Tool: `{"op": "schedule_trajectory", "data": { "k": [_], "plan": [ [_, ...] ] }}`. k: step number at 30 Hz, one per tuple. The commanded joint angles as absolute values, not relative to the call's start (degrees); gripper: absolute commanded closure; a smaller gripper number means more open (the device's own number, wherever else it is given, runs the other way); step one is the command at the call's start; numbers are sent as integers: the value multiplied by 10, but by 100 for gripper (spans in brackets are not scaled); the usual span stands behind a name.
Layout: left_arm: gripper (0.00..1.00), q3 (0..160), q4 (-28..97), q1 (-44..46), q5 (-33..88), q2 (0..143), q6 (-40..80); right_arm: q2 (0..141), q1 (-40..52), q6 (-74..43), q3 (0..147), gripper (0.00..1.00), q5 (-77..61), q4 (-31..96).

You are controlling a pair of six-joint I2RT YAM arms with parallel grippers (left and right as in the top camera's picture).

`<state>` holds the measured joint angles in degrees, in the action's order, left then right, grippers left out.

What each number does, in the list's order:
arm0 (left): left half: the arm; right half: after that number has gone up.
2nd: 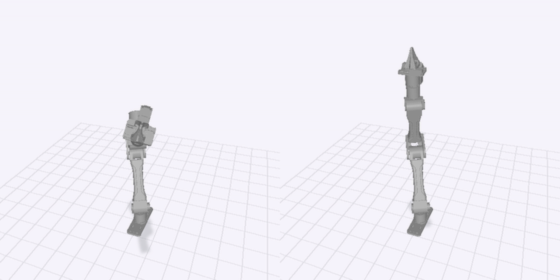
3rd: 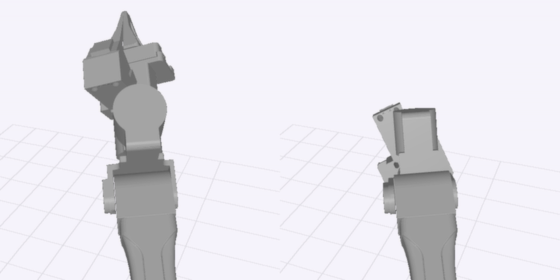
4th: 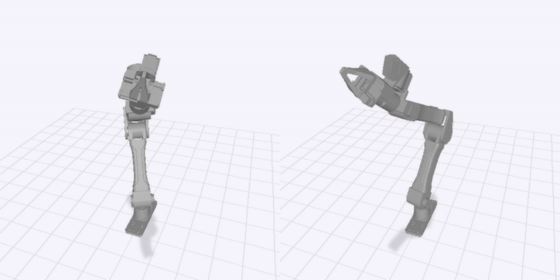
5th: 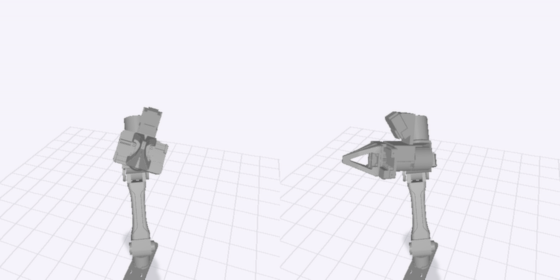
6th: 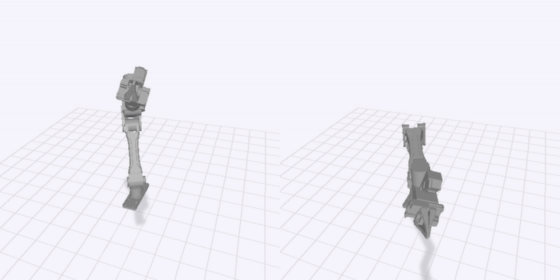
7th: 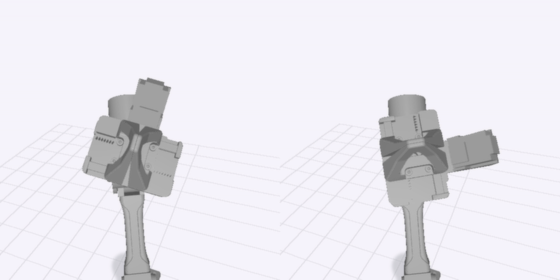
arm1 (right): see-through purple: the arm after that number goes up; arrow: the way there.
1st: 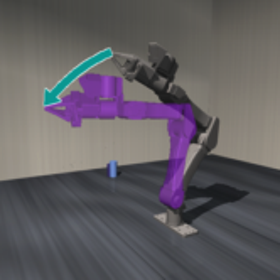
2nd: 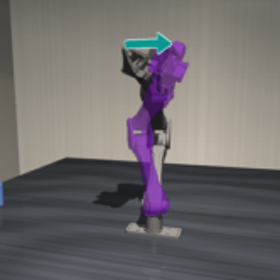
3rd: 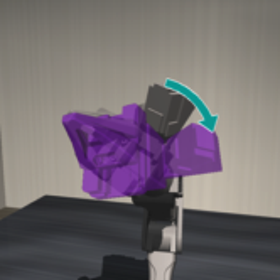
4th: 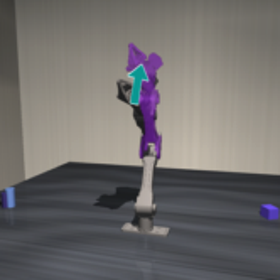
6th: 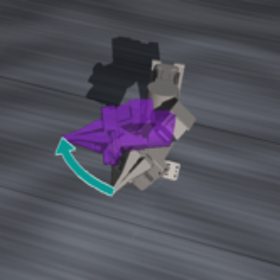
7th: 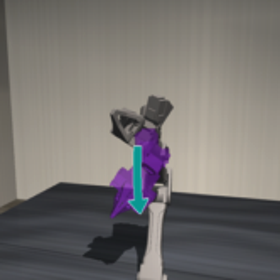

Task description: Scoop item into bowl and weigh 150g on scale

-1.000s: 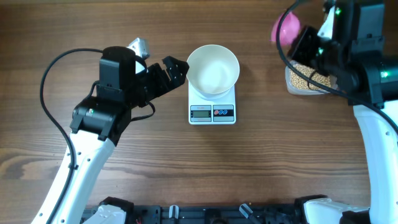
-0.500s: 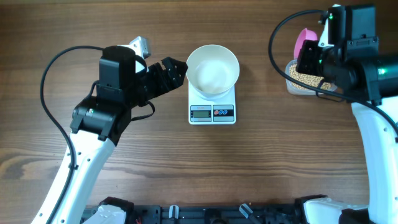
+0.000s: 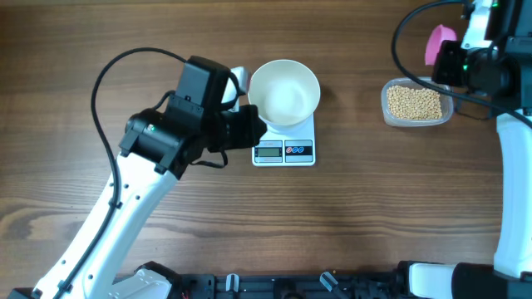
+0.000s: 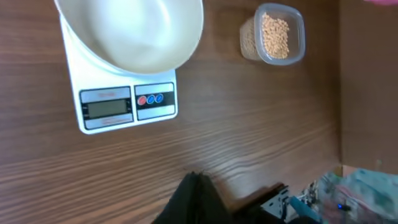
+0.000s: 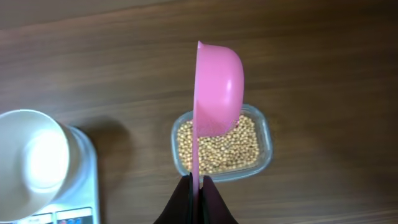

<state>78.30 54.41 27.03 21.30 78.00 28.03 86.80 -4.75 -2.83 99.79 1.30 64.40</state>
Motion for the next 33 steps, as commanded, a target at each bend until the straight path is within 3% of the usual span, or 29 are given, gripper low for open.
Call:
{"op": "schedule_trajectory", "data": {
  "k": [1, 5, 9, 12, 19, 23, 26, 33],
  "plan": [
    [96, 775, 543, 291, 209, 790, 277, 874, -48, 2, 1004, 96, -1, 637],
    [96, 757, 540, 349, 191, 851, 343, 874, -48, -17, 1004, 96, -1, 604],
    [96, 757, 524, 425, 39, 911, 458, 875, -48, -17, 1004, 96, -17, 589],
    [96, 757, 479, 463, 3, 951, 468, 874, -48, -17, 1004, 96, -67, 620],
    [96, 757, 439, 460, -81, 1020, 470, 874, -48, -53, 1004, 96, -108, 669],
    [96, 757, 482, 430, -60, 1021, 467, 874, -48, -60, 1004, 96, -101, 687],
    [96, 757, 491, 402, 49, 989, 375, 874, -48, -60, 1004, 96, -95, 695],
    [96, 707, 521, 388, 55, 766, 303, 874, -48, -60, 1004, 96, -95, 697]
  ]
}}
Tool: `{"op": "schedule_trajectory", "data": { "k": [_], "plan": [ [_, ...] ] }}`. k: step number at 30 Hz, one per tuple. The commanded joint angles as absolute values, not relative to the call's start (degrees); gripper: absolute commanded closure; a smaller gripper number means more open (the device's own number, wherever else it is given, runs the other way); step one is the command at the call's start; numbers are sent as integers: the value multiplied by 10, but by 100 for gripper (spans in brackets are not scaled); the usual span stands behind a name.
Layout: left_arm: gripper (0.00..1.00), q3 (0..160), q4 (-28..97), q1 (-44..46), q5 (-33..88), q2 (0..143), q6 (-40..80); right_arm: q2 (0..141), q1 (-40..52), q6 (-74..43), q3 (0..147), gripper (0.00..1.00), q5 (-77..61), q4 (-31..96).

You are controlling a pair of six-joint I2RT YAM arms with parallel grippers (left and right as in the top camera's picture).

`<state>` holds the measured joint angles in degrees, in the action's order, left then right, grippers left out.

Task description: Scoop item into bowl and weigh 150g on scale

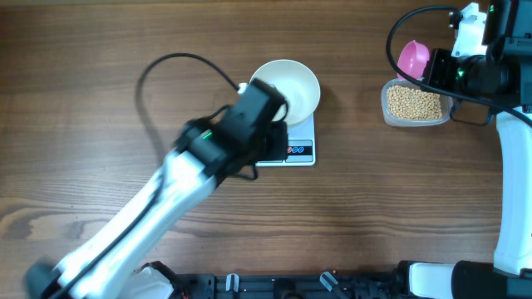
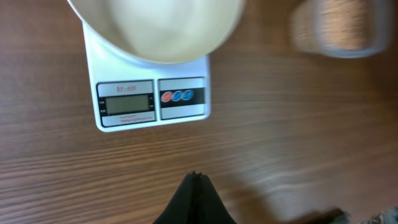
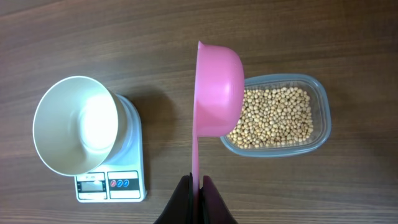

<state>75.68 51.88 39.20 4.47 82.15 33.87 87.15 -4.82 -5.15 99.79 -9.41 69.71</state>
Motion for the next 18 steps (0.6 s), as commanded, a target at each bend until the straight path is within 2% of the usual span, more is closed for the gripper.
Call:
{"op": "schedule_trajectory", "data": {
  "k": [1, 3, 5, 8, 18],
  "plan": [
    [96, 660, 500, 387, 55, 745, 320, 874, -48, -61, 1004, 96, -95, 697],
    [96, 592, 435, 387, 65, 736, 389, 874, -48, -62, 1004, 96, -95, 695],
    [96, 530, 317, 388, 86, 742, 452, 874, -48, -62, 1004, 96, -95, 695],
    [96, 482, 194, 394, 79, 763, 455, 874, -48, -65, 1004, 96, -95, 693],
    [96, 477, 141, 410, 44, 871, 455, 874, -48, -66, 1004, 96, -95, 693]
  ]
}}
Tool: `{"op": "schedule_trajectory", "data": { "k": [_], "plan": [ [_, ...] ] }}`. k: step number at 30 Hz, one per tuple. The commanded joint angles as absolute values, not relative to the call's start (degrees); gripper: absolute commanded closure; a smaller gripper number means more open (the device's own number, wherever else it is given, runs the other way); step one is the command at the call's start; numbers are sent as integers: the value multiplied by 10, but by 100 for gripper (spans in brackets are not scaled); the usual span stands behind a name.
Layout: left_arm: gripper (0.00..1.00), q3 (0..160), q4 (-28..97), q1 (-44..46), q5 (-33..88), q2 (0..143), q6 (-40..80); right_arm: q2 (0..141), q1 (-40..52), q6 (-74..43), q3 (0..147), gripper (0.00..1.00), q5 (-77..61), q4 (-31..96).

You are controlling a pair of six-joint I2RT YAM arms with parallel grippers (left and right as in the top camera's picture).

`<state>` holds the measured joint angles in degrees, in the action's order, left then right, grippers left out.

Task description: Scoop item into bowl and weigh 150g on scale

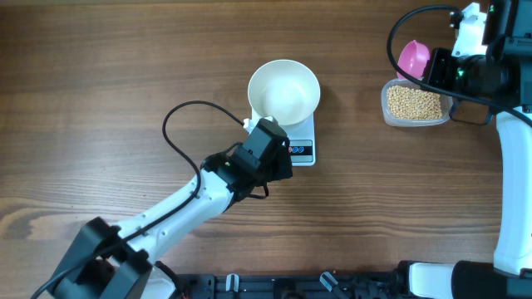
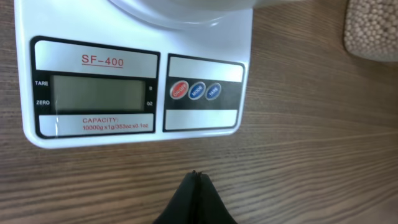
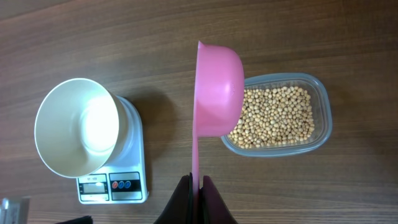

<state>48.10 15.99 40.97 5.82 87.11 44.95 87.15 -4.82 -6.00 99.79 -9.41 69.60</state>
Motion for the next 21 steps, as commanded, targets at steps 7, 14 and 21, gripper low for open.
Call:
{"op": "schedule_trajectory", "data": {
  "k": [7, 14, 21],
  "plan": [
    [96, 477, 135, 384, 115, 867, 506, 874, -48, -66, 1004, 96, -95, 698],
    [96, 472, 110, 324, 217, 846, 422, 874, -48, -66, 1004, 96, -95, 696],
    [96, 425, 74, 337, 159, 846, 361, 877, -48, -66, 1004, 96, -95, 675]
  ]
}}
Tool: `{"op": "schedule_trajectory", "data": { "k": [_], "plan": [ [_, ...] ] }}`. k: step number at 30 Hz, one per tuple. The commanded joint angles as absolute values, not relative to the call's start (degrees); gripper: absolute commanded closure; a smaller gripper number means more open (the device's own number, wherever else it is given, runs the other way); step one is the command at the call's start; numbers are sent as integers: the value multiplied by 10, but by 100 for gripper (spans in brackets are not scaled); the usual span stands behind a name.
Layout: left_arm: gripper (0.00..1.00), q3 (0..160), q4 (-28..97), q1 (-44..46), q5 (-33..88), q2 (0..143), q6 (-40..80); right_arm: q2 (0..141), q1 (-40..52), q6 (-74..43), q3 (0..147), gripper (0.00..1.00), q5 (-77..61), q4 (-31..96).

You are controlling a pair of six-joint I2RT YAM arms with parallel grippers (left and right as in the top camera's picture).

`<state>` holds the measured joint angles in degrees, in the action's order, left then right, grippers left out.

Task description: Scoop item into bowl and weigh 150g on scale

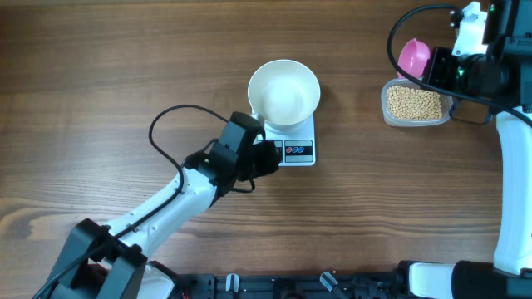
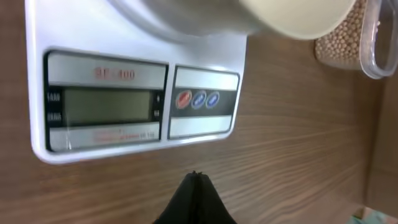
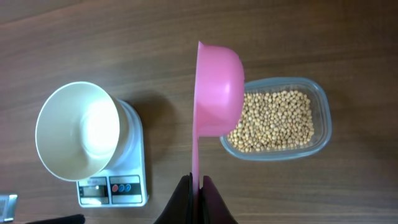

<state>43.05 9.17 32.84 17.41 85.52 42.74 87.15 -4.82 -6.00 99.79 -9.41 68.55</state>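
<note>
An empty white bowl (image 1: pixel 284 91) sits on the white digital scale (image 1: pixel 297 150); its blank display (image 2: pixel 106 107) and three buttons fill the left wrist view. My left gripper (image 2: pixel 195 176) is shut with nothing in it, low over the wood just in front of the scale. My right gripper (image 3: pixel 196 180) is shut on the handle of the pink scoop (image 3: pixel 216 93), held on edge high above the clear tub of soybeans (image 3: pixel 277 119). The scoop (image 1: pixel 413 57) hangs at the tub's far left corner in the overhead view.
The tub of beans (image 1: pixel 416 103) stands at the table's right, a hand's width from the scale. Black cables loop off both arms. The left arm (image 1: pixel 179 195) stretches diagonally from the near left edge toward the scale.
My left gripper has shifted left along the scale's front, from the button side toward the display side, and the wrist has tilted. The right gripper still holds the scoop over the tub.
At first my left gripper was left of the scale and the right held the scoop back behind the tub. Then the left came over the scale's front and the scoop came over the tub. The left then dropped close to the scale's panel, where it stays.
</note>
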Motion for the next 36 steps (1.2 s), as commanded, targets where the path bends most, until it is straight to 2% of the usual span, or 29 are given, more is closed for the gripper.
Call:
{"op": "schedule_trajectory", "data": {
  "k": [1, 3, 6, 24, 36],
  "plan": [
    [96, 425, 67, 346, 175, 846, 350, 878, -48, -66, 1004, 96, -95, 673],
    [96, 425, 57, 368, 194, 846, 329, 878, -48, -66, 1004, 96, -95, 671],
    [96, 425, 53, 387, 119, 846, 323, 878, -48, -66, 1004, 96, -95, 669],
    [96, 424, -25, 403, 3, 933, 323, 878, -48, -77, 1004, 96, -95, 672],
    [96, 424, -78, 403, 3, 964, 324, 878, -48, -77, 1004, 96, -95, 679]
  ]
}}
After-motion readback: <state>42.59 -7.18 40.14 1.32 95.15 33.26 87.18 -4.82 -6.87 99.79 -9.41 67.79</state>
